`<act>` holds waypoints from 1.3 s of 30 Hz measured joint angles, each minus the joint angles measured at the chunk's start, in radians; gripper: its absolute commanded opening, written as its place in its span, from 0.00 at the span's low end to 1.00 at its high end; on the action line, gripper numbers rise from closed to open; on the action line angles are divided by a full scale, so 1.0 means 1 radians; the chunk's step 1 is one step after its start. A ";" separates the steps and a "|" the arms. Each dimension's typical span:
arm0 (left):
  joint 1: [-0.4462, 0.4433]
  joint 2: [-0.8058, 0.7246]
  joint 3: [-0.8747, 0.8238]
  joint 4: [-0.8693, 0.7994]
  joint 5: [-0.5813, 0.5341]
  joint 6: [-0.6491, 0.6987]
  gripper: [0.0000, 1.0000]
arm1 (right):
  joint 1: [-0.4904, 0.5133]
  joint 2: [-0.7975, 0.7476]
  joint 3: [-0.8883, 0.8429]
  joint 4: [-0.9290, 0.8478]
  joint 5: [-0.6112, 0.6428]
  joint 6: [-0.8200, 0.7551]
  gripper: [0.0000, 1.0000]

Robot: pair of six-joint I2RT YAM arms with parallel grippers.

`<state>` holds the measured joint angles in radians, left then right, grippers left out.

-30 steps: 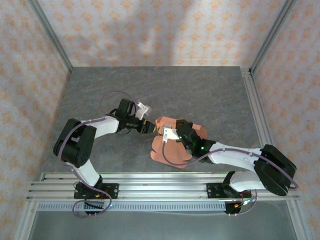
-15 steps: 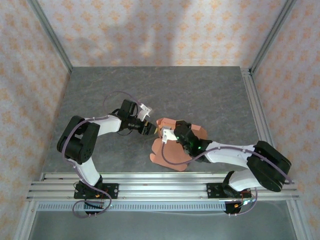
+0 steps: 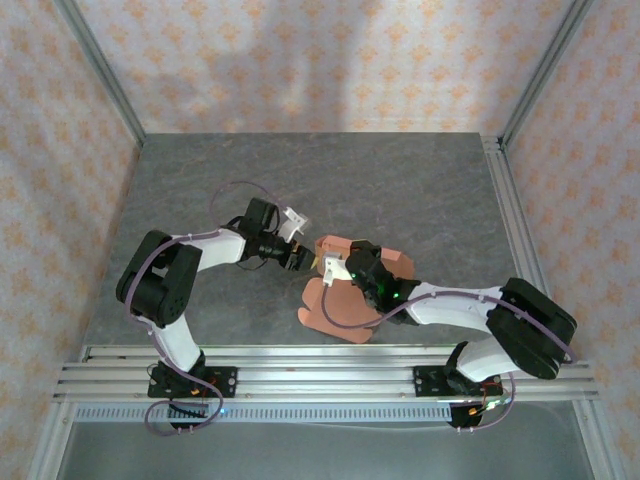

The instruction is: Fold the paper box

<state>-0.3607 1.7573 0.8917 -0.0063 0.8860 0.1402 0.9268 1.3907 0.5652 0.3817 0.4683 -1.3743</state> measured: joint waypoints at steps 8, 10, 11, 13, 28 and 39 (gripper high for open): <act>-0.018 0.000 0.011 -0.007 -0.002 0.009 0.58 | 0.000 0.002 0.005 0.001 0.000 0.000 0.00; -0.021 0.000 0.011 -0.007 -0.004 0.008 0.58 | 0.000 0.007 0.006 0.001 0.000 0.000 0.00; -0.024 0.000 0.011 -0.008 -0.005 0.008 0.58 | 0.000 0.009 0.006 0.001 0.001 0.000 0.00; -0.031 0.000 0.011 -0.007 -0.004 0.007 0.58 | 0.000 0.013 0.007 0.003 0.003 0.001 0.00; -0.052 0.004 0.011 0.034 0.003 -0.063 0.58 | 0.004 0.023 0.010 0.012 0.010 0.012 0.00; -0.070 0.014 -0.030 0.141 -0.003 -0.173 0.59 | 0.009 0.040 0.011 0.036 0.030 0.031 0.00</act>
<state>-0.4305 1.7718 0.8619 0.1345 0.8829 -0.0330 0.9356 1.4307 0.5762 0.4179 0.4984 -1.3437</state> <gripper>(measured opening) 0.588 0.055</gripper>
